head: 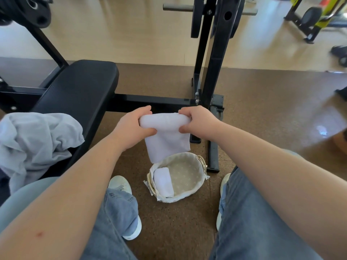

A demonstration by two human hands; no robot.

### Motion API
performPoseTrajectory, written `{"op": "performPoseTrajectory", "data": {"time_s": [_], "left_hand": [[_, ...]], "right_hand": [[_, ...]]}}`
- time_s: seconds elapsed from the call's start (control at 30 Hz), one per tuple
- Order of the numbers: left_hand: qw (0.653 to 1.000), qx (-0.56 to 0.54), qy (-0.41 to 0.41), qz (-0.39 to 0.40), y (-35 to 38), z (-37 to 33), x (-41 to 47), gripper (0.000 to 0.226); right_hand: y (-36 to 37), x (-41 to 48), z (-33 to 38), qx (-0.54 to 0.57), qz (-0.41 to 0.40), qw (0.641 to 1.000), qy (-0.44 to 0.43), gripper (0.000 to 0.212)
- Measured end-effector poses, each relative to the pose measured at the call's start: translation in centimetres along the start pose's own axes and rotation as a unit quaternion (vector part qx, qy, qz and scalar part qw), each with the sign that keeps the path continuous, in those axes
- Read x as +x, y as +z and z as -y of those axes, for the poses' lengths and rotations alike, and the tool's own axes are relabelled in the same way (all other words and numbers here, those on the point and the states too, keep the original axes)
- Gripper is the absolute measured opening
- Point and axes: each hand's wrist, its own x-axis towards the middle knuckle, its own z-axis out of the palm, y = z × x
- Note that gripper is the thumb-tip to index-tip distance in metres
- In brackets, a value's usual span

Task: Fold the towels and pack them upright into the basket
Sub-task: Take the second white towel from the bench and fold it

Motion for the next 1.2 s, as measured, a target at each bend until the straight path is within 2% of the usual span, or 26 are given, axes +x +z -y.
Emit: {"op": "performPoseTrajectory", "data": {"time_s": [0.07, 0.17, 0.23, 0.4, 0.47, 0.57, 0.6, 0.63, 0.7, 0.8, 0.87, 0.93, 1.0, 1.1, 1.2], "left_hand": [[1.0, 0.003, 0.005, -0.011, 0.0, 0.2, 0.1, 0.074], [0.999, -0.007, 0.005, -0.031, -0.1, 0.3, 0.2, 0.064], [0.999, -0.026, 0.0, -0.034, -0.2, 0.1, 0.2, 0.063], [0.995, -0.098, -0.012, -0.028, 0.0, -0.6, -0.1, 0.061], [0.994, -0.096, -0.016, -0.043, 0.3, -0.5, -0.1, 0.055], [0.991, -0.092, -0.023, -0.097, 0.6, -0.5, 0.1, 0.031], [0.989, -0.101, -0.03, -0.106, 0.6, -0.5, 0.2, 0.026], [0.987, -0.114, -0.036, -0.103, 0.5, -0.5, 0.3, 0.026], [0.988, -0.137, -0.032, -0.065, 0.3, -0.4, 0.3, 0.039], [0.994, -0.105, -0.009, 0.006, 0.1, -0.5, 0.0, 0.077], [0.997, -0.071, -0.007, 0.022, 0.1, -0.5, 0.0, 0.09], [0.999, -0.047, -0.006, 0.026, 0.1, -0.3, 0.0, 0.096], [0.999, -0.011, -0.007, 0.035, 0.0, 0.0, 0.1, 0.099], [0.998, 0.044, -0.003, 0.048, -0.1, -0.2, 0.0, 0.094], [0.992, 0.105, 0.041, 0.055, -0.1, 0.0, -0.1, 0.06]], "right_hand": [[0.0, 0.1, -0.2, 0.028, -0.016, 0.999, -0.004, 0.038], [0.0, 0.6, -0.6, 0.09, -0.049, 0.995, 0.015, 0.042], [-0.1, 0.9, -0.5, 0.131, -0.066, 0.989, 0.032, 0.037], [0.1, 0.8, 0.0, 0.191, -0.054, 0.977, 0.075, 0.037], [0.1, 0.7, 0.0, 0.212, -0.032, 0.974, 0.072, 0.048], [-0.1, 0.5, -0.4, 0.204, 0.029, 0.978, 0.028, 0.086], [-0.1, 0.4, -0.4, 0.203, 0.039, 0.978, 0.015, 0.092], [0.0, 0.4, -0.5, 0.204, 0.038, 0.978, 0.005, 0.091], [0.1, 0.4, -0.4, 0.202, 0.016, 0.979, -0.011, 0.076], [-0.1, 0.5, -0.4, 0.182, -0.03, 0.982, -0.031, 0.055], [-0.3, 0.7, -0.5, 0.149, -0.036, 0.988, -0.033, 0.06], [-0.3, 0.7, -0.6, 0.104, -0.005, 0.994, -0.023, 0.074], [-0.2, 0.6, -0.7, 0.058, 0.023, 0.998, -0.02, 0.084], [-0.1, 0.2, -0.6, 0.025, 0.031, 0.998, -0.043, 0.08], [-0.4, 0.2, -1.0, 0.034, 0.024, 0.998, -0.055, 0.064]]}}
